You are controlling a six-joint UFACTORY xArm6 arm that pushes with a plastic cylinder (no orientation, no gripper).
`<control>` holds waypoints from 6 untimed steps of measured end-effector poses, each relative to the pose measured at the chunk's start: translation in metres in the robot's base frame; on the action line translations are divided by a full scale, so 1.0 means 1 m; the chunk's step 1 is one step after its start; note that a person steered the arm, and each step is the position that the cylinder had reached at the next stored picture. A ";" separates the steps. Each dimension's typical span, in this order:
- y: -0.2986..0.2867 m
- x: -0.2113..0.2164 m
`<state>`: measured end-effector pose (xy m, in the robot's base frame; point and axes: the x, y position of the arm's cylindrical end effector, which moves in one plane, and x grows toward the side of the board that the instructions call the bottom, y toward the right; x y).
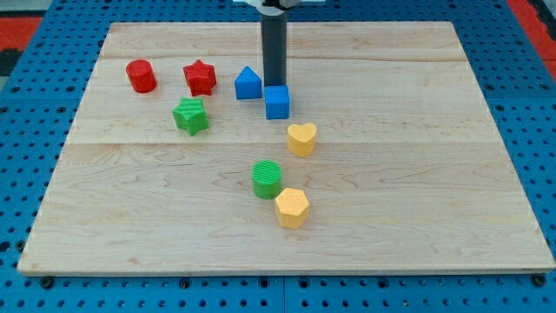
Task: Push the red circle towards right
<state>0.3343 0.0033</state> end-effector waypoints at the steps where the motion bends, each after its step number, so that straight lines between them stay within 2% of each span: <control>1: 0.003 -0.007; 2: -0.024 -0.067; 3: -0.152 -0.069; 6: -0.258 -0.044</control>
